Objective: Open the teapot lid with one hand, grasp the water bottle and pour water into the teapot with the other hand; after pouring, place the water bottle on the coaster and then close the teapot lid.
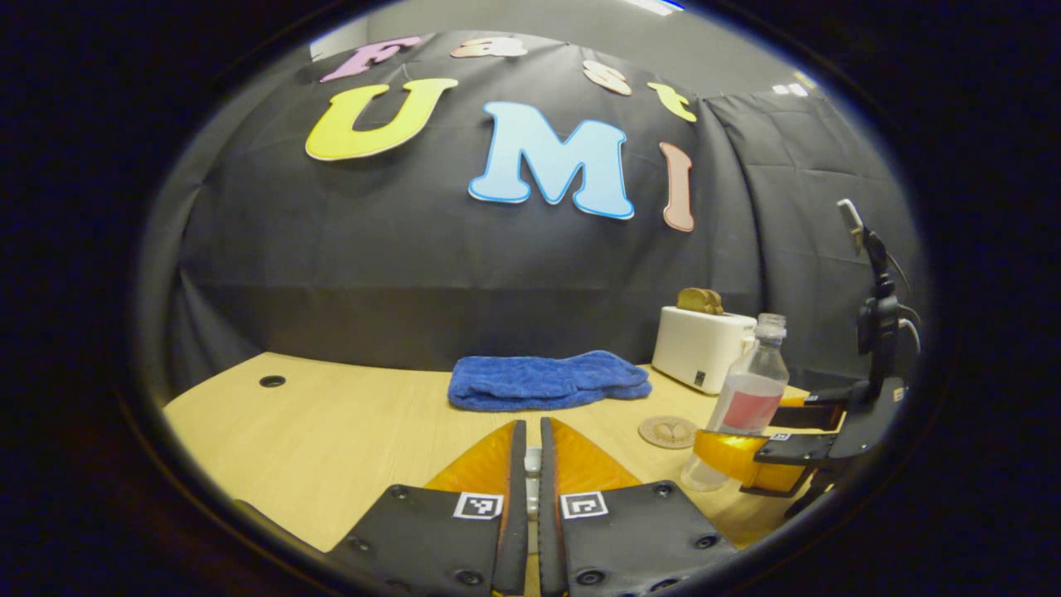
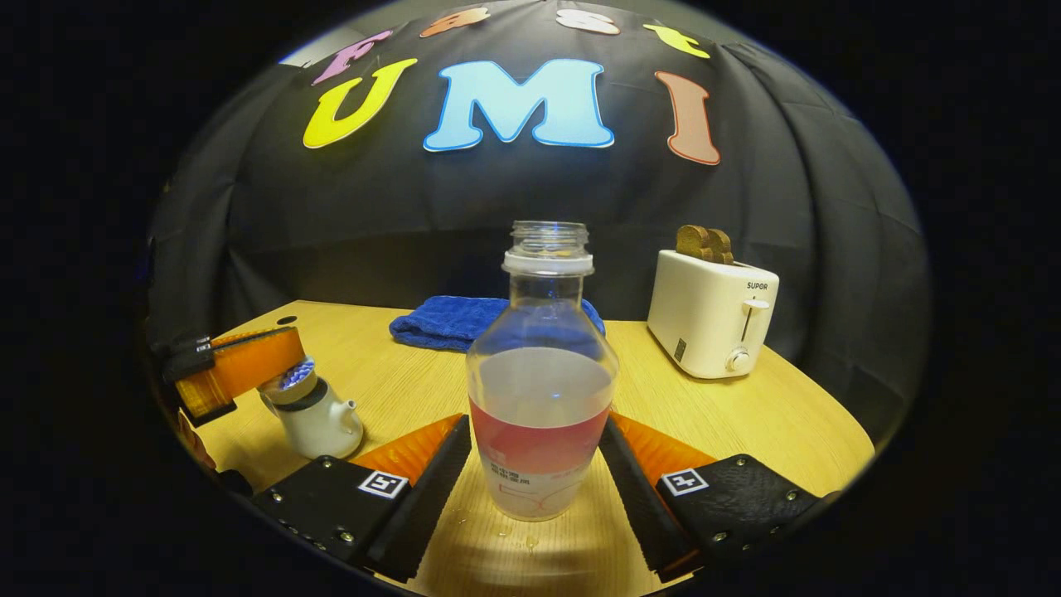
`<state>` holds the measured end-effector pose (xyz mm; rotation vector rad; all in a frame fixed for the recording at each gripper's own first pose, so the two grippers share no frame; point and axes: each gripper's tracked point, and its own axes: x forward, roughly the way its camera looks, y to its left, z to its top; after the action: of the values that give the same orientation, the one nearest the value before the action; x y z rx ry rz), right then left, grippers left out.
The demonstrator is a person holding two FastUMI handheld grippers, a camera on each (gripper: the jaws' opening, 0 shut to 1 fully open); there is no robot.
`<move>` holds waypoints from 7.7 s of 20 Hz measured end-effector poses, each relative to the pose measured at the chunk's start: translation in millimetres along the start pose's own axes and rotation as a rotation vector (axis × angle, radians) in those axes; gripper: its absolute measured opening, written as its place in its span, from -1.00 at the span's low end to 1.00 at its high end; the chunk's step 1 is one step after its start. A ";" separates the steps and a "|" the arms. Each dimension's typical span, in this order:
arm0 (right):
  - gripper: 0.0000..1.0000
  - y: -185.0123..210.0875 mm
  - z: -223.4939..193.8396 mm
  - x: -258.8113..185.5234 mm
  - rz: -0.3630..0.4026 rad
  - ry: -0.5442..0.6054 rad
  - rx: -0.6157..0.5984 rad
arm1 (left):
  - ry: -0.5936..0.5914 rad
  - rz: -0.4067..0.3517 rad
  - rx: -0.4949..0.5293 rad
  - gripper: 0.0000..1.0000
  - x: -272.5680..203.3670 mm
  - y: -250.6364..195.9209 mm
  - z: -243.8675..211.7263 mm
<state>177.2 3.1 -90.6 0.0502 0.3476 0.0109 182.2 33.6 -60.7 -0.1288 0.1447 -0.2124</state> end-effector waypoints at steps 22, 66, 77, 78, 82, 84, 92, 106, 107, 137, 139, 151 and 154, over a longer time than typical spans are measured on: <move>0.51 -10.2 -7.6 4.2 -0.090 -0.013 -0.047 | -0.035 0.095 -0.029 -0.75 -34.8 96.5 6.2; 0.47 53.0 40.9 -0.2 -0.341 -0.078 -1.765 | -0.051 0.114 -0.210 -0.77 -38.2 140.4 -1.3; 0.47 58.1 44.3 -3.6 -0.344 -0.148 -1.949 | -0.052 0.118 -0.242 -0.77 -39.2 146.1 -1.7; 0.47 57.0 43.0 -2.9 -0.346 -0.156 -1.969 | -0.050 0.118 -0.244 -0.77 -38.6 145.3 -2.9; 0.46 55.4 46.8 -0.4 -0.357 -0.188 -2.029 | -0.046 0.122 -0.250 -0.78 -38.3 147.3 -4.9; 0.46 53.8 50.1 0.5 -0.366 -0.206 -2.051 | -0.045 0.126 -0.253 -0.77 -37.6 148.7 -6.2; 0.47 53.3 54.6 2.3 -0.443 -0.316 -2.126 | -0.042 0.128 -0.251 -0.77 -38.3 148.7 -6.9; 0.46 62.7 47.8 -5.1 -0.500 -0.450 -2.327 | -0.042 0.104 -0.283 -0.77 -37.7 140.2 -4.6; 0.46 62.2 47.7 -4.5 -0.507 -0.453 -2.327 | -0.042 0.104 -0.284 -0.77 -37.3 140.3 -5.0; 0.48 -19.4 49.3 55.8 -0.063 0.033 -0.877 | -0.042 0.108 -0.278 -0.77 -35.0 139.4 -7.6; 0.48 -23.1 46.2 58.9 -0.039 0.040 -0.772 | -0.038 0.108 -0.277 -0.77 -36.3 139.2 -8.2; 0.51 -41.3 39.2 92.8 0.019 0.072 -0.219 | -0.030 0.099 -0.271 -0.77 -36.4 134.9 -8.0; 0.51 -41.9 35.0 100.7 0.029 0.087 -0.159 | -0.028 0.097 -0.266 -0.77 -35.5 133.9 -9.7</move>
<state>283.8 -38.5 -94.2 -0.1026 0.4317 0.0696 173.2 170.1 -84.7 -0.3880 0.1507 -0.0942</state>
